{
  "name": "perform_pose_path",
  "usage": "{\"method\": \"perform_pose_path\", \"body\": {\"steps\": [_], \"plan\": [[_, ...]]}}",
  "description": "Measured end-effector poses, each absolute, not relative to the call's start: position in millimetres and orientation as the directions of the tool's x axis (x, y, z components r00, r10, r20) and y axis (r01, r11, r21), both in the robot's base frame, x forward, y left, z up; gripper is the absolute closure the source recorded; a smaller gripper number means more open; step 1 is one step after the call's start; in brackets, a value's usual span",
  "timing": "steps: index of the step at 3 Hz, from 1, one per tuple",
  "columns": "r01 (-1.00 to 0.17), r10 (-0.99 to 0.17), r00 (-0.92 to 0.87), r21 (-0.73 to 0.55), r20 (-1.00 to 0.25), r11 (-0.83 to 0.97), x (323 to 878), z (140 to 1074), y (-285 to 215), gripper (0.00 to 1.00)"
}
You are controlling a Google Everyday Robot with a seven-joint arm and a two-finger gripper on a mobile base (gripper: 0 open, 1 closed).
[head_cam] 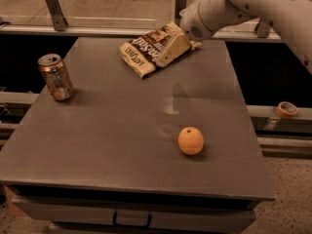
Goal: Pick brown chip bag
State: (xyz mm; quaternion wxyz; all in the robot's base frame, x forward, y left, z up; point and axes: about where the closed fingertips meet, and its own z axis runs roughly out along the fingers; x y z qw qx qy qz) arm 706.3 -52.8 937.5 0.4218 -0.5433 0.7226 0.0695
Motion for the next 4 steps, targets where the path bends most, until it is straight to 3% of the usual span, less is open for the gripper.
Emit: {"method": "perform_pose_path", "body": {"steps": [2, 4], "plan": [[-0.795, -0.591, -0.143, -0.264, -0.794, 0.547, 797.9, 908.3, -26.9, 0.00], [-0.726, -0.491, -0.292, -0.144, -0.820, 0.672, 838.4, 862.5, -34.3, 0.00]]}}
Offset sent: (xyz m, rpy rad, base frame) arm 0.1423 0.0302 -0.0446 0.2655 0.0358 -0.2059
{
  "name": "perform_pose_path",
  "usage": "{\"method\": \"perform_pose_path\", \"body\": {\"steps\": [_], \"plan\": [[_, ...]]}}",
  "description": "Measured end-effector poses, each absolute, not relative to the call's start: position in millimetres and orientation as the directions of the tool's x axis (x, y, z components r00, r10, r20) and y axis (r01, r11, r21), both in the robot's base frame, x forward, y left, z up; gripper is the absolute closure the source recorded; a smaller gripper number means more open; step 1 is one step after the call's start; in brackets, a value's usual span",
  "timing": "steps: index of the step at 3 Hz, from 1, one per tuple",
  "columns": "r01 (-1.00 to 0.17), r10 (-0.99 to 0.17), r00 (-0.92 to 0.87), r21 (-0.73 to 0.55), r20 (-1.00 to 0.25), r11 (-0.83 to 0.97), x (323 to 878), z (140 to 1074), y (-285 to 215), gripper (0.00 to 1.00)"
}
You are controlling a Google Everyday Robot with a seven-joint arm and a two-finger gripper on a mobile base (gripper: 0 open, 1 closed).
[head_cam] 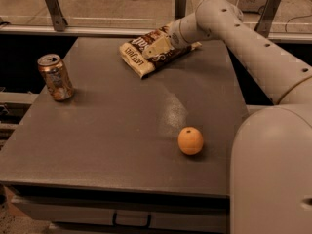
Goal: Pick brown chip bag
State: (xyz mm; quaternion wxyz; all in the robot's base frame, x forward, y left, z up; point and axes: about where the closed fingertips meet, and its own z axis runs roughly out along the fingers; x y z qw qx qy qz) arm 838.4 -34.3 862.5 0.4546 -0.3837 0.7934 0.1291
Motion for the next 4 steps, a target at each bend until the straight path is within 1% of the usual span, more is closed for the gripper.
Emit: {"method": "perform_pose_path", "body": {"steps": [1, 2, 3, 4], "plan": [[-0.713, -0.479, -0.336, -0.113, -0.811, 0.692, 839.4, 845.6, -35.6, 0.17], [-0.711, -0.473, -0.346, -0.102, -0.811, 0.696, 834.1, 842.5, -36.1, 0.41], [-0.731, -0.478, -0.287, -0.133, -0.830, 0.669, 820.1, 868.5, -29.9, 0.64], [-0.776, -0.488, -0.165, -0.193, -0.857, 0.600, 790.9, 917.3, -12.6, 0.88]]}}
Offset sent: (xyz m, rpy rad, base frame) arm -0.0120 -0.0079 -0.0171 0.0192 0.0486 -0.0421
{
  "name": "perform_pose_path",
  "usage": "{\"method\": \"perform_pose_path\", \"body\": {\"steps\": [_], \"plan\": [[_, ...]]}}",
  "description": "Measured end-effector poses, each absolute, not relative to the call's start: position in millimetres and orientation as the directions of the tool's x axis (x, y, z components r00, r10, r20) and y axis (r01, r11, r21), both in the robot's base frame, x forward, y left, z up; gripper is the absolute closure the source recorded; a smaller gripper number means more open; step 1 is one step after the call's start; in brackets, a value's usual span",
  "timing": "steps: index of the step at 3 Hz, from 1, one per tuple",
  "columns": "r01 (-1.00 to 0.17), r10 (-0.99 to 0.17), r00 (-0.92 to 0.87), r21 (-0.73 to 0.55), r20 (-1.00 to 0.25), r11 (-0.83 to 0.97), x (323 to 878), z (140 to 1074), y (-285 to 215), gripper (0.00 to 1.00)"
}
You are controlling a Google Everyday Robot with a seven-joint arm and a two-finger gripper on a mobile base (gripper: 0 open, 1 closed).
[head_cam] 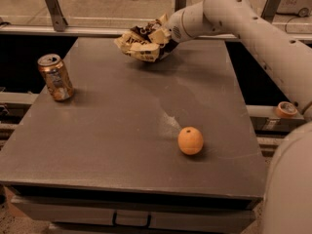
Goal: Pick brown chip bag
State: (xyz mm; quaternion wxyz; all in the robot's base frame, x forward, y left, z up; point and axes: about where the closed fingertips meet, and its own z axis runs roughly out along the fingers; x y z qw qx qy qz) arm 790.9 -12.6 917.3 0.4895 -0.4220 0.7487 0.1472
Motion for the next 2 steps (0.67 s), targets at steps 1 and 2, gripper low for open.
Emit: {"method": "perform_pose_path", "body": {"steps": [1, 2], "plan": [[-0.830, -0.457, -0.034, -0.230, -0.889, 0.509, 755.8, 965.7, 9.3, 1.00], [-0.906, -0.364, 0.093, -0.230, -0.927, 0.356, 711.0, 1005.1, 46.8, 1.00]]}}
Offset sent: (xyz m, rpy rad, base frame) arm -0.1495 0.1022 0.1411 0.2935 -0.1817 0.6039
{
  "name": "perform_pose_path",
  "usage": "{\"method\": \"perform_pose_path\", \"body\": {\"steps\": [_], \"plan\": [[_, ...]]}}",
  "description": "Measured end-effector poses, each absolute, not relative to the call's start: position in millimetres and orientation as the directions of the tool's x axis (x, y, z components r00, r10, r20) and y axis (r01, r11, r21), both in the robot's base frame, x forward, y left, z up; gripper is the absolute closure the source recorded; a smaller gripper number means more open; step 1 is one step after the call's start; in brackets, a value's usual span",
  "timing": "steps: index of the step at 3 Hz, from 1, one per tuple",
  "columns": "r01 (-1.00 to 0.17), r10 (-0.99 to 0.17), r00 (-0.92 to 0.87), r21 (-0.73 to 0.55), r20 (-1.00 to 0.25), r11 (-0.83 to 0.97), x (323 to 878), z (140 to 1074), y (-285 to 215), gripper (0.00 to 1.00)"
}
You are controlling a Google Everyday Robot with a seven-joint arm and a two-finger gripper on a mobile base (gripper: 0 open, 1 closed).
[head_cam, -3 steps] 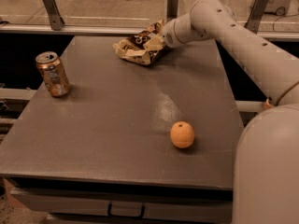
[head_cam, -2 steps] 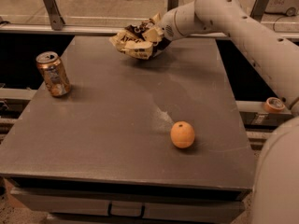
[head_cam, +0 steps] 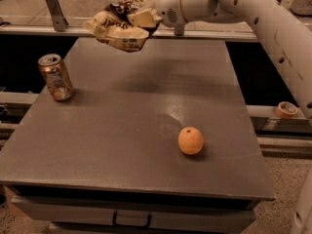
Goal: Pick brown chip bag
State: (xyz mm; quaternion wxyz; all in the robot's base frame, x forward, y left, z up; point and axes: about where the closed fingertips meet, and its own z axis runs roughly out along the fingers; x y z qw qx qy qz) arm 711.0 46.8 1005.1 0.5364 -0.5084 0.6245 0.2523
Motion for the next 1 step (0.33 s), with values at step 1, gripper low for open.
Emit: {"method": "perform_pose_path", "body": {"steps": [1], "plan": [[-0.924, -0.342, 0.119, -0.230, -0.932, 0.306, 697.5, 1011.1, 64.1, 1.00]]}}
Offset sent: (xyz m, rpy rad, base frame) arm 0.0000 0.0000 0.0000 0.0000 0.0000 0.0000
